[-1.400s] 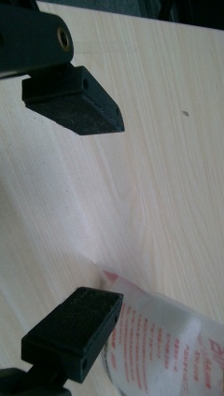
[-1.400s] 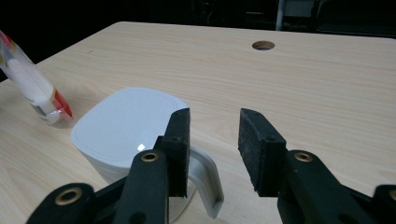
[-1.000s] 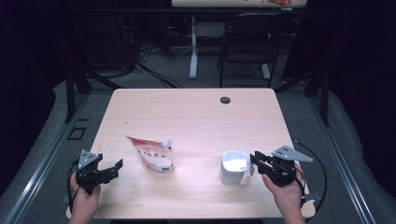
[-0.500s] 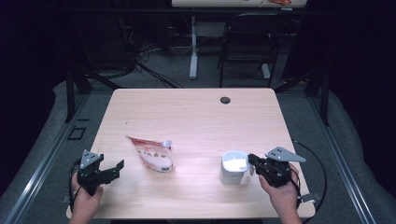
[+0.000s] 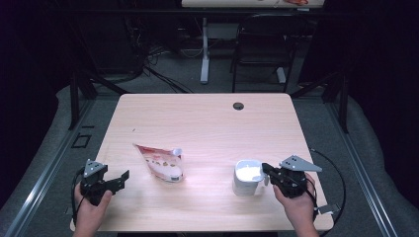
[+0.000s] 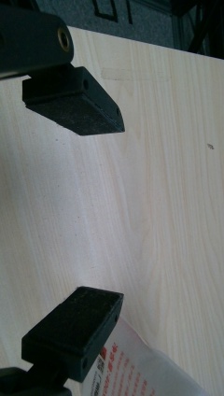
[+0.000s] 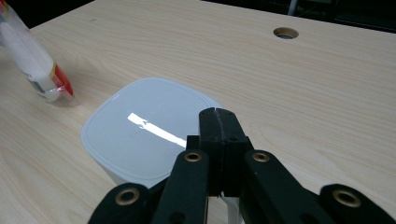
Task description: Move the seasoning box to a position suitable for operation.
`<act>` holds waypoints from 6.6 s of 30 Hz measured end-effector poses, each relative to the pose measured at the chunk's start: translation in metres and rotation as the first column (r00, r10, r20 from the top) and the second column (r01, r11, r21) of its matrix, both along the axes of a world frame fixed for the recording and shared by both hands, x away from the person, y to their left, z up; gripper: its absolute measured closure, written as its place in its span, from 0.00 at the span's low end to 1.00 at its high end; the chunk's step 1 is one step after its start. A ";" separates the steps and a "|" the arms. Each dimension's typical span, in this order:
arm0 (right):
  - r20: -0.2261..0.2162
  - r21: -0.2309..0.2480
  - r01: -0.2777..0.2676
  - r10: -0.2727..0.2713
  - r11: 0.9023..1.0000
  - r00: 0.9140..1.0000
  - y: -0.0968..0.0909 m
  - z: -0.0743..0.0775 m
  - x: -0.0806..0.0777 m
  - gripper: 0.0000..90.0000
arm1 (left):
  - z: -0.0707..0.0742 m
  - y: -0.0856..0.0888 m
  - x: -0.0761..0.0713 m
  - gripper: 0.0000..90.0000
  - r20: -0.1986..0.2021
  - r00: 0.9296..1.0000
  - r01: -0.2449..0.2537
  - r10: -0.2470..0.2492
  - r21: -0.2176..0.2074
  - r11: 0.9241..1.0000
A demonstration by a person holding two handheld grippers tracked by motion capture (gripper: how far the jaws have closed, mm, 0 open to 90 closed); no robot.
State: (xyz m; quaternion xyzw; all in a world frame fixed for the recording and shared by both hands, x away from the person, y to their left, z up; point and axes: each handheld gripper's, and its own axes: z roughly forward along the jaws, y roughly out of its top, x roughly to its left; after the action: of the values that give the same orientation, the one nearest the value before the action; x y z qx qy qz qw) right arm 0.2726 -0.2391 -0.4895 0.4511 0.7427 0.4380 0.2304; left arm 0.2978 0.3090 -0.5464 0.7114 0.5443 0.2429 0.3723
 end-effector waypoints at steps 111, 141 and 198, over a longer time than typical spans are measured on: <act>-0.070 0.014 0.041 -0.040 0.999 0.997 -0.013 -0.018 0.004 1.00 | 0.001 -0.004 0.001 0.17 0.025 0.999 0.028 -0.028 0.008 1.000; -0.095 0.025 0.059 -0.056 0.998 0.994 -0.020 -0.026 0.004 0.99 | 0.000 -0.003 0.000 0.17 0.018 1.000 0.022 -0.022 0.008 1.000; -0.147 -0.010 0.039 -0.040 0.999 0.988 -0.019 -0.042 -0.011 0.90 | 0.002 -0.004 0.000 0.17 0.034 0.999 0.019 -0.019 0.016 1.000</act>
State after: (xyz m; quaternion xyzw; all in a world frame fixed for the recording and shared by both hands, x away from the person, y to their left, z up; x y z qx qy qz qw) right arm 0.2612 -0.2579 -0.5311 0.4960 0.7501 0.3963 0.1854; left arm 0.2976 0.3053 -0.5441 0.7152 0.5292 0.2558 0.3781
